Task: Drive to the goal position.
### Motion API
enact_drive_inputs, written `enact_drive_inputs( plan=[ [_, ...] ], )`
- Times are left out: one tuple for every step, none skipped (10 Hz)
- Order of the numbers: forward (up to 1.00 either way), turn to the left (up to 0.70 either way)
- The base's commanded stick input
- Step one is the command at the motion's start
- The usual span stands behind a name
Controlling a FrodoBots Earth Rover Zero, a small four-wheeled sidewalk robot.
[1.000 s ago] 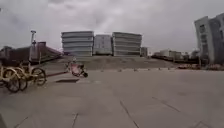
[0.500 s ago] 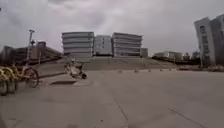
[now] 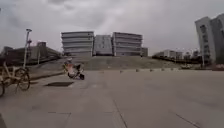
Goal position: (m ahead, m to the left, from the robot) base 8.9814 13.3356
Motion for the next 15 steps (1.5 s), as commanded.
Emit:
enact_drive_inputs(
  plan=[
    [0.70, -0.01],
    [0.70, -0.01],
    [0.70, -0.01],
    [0.70, -0.01],
    [0.70, -0.01],
    [0.70, -0.01],
    [0.70, -0.01],
    [0.70, -0.01],
    [0.70, -0.01],
    [0.70, -0.01],
    [0.70, -0.01],
    [0.70, -0.01],
    [0.70, -0.01],
    [0.70, -0.01],
    [0.70, -0.01]
  ],
)
